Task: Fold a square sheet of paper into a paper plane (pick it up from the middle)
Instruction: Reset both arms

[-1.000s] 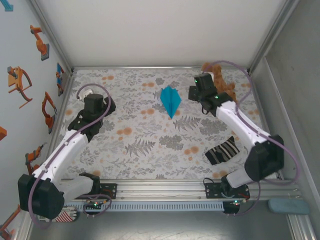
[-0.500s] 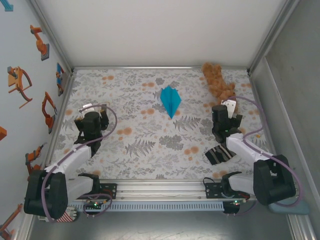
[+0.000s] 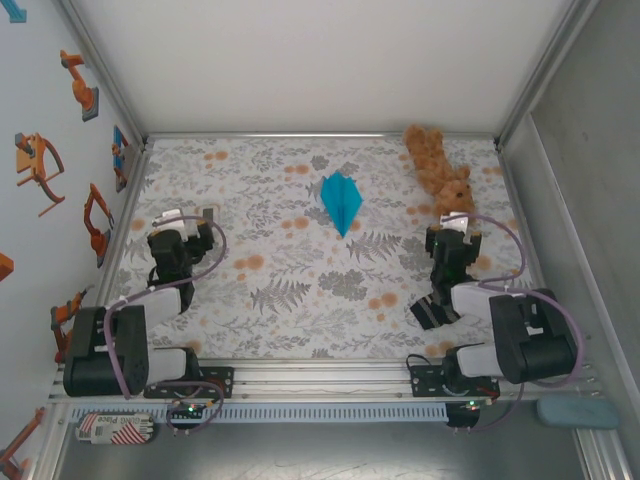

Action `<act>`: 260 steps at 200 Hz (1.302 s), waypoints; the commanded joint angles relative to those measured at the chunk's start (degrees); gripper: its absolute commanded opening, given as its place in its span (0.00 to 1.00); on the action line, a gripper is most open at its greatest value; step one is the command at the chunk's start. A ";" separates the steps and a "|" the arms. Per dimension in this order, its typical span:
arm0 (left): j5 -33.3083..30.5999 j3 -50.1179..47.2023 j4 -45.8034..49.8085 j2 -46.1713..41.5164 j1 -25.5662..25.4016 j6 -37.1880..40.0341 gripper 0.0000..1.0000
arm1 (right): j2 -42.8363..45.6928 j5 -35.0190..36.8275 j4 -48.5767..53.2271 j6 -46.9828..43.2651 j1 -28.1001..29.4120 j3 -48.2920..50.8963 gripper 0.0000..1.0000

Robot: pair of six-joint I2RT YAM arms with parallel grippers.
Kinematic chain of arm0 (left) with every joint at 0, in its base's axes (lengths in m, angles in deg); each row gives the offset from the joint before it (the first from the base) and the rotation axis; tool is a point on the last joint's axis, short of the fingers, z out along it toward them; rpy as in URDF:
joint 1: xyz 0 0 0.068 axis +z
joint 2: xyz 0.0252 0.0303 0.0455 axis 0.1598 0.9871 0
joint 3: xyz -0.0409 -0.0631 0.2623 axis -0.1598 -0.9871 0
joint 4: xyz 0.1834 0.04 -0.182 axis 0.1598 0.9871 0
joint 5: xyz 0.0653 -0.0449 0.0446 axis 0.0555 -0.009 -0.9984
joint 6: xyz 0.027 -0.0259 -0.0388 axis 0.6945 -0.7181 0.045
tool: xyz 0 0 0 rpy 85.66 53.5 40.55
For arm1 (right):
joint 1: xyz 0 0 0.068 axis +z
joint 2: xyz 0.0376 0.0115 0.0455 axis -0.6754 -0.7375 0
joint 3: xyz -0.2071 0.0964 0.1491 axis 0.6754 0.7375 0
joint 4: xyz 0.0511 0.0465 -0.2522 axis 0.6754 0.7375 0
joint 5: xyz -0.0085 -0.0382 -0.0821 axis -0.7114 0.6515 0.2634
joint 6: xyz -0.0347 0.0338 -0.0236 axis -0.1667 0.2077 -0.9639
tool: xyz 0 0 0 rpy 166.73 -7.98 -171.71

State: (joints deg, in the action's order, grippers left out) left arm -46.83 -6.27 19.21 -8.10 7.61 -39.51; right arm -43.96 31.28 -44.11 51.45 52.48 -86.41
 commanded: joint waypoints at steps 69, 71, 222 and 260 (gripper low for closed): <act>9.74 4.50 -6.57 12.59 2.04 1.42 0.96 | -10.01 -18.91 -20.17 2.32 -9.65 2.49 0.81; 9.77 4.67 -6.68 12.83 2.03 1.41 0.96 | -10.23 -18.86 -20.44 2.22 -9.63 2.40 0.81; 5.45 6.46 -3.41 12.92 0.09 2.71 0.96 | -10.05 -15.88 -10.59 4.32 -10.04 -2.72 0.99; 5.89 6.67 -2.99 13.01 0.38 2.56 0.96 | -9.99 -15.92 -10.59 4.28 -10.09 -2.72 0.99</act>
State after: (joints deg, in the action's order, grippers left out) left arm -41.43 -0.65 15.27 4.86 7.74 -37.63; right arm -54.11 14.38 -54.18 54.86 42.80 -88.31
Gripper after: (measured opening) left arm 0.961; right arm 0.993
